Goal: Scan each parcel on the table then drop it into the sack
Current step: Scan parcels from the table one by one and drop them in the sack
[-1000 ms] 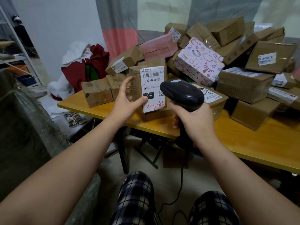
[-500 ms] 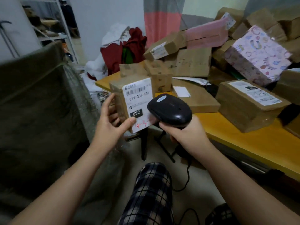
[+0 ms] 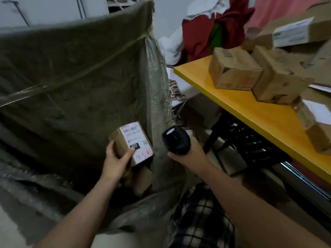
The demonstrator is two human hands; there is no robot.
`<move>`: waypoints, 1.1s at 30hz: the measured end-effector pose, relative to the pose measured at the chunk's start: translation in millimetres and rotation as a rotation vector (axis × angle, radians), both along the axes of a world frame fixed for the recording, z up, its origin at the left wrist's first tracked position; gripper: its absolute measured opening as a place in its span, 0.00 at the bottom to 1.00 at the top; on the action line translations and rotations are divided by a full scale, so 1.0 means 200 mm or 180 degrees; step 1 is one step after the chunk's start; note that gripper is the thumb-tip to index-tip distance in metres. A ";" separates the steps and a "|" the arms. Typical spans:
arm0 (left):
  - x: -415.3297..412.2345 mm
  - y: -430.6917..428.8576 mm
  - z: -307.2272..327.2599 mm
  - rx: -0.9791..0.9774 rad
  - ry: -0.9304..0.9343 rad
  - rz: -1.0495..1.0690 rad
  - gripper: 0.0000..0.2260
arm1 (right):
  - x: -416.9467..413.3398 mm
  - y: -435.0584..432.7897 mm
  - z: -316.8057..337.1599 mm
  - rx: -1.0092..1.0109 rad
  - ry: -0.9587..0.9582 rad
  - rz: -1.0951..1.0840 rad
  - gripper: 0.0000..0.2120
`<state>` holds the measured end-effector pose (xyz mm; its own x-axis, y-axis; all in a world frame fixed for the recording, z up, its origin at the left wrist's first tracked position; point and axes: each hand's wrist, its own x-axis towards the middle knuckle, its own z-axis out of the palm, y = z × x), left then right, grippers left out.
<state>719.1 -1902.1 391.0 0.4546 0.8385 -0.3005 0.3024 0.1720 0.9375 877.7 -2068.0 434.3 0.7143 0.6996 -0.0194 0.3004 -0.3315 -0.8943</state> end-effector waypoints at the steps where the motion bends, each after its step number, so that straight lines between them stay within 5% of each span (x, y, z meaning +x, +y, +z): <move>1: 0.06 0.00 -0.02 -0.0200 -0.0016 -0.0100 0.35 | 0.02 0.03 -0.04 0.0034 0.0094 -0.0058 0.25; 6: 0.27 0.04 -0.03 -0.0776 0.0014 -0.1118 0.24 | 0.10 0.15 -0.17 0.0130 0.1021 -0.0386 0.22; 9: 0.33 0.15 -0.04 -0.0612 -0.0121 -0.0994 0.25 | 0.07 0.19 -0.15 0.0089 0.0832 -0.0746 0.16; 13: 0.38 0.26 -0.12 0.0526 0.1133 -0.0972 0.33 | 0.06 0.07 -0.02 -0.0060 0.0866 -0.0495 0.11; 17: 0.47 0.20 -0.14 0.0996 0.1949 -0.1186 0.37 | 0.07 -0.13 0.09 0.0313 0.1167 -0.0676 0.19; 22: 0.52 0.07 -0.07 0.1224 0.1592 -0.1477 0.28 | 0.10 -0.31 0.20 0.0558 0.1116 -0.1060 0.17; 26: 0.48 -0.12 0.12 0.1918 0.0787 -0.1263 0.19 | 0.10 -0.30 0.24 -0.0058 0.0333 -0.0789 0.16; 33: 0.47 -0.47 0.51 0.2771 -0.0151 -0.1485 0.16 | 0.03 -0.52 0.35 0.0185 -0.0316 -0.1356 0.14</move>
<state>813.3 -1995.8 492.9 0.7914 0.4917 0.3631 0.1233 -0.7103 0.6930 884.3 -2171.6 505.3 0.9356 0.3402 0.0945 0.2332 -0.3944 -0.8889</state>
